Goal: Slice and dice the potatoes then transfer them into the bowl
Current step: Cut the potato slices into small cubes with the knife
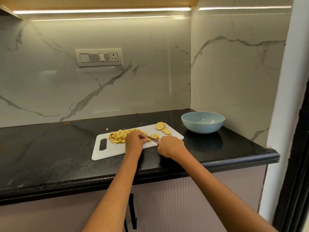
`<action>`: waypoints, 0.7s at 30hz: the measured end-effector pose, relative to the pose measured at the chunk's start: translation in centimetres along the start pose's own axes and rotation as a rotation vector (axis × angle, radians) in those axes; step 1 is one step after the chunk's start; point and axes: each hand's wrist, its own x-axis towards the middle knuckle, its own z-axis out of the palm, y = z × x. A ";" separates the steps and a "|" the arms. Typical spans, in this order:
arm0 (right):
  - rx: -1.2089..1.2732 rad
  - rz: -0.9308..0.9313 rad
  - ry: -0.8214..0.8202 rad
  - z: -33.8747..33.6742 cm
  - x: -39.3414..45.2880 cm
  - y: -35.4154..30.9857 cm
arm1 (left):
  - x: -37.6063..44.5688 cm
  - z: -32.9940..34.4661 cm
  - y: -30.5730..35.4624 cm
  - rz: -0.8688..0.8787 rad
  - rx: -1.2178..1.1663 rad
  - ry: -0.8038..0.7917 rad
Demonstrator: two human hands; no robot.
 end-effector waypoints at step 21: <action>-0.112 -0.010 -0.014 0.5 0.6 -1.6 | 0.6 0.0 -0.3 0.003 -0.008 -0.048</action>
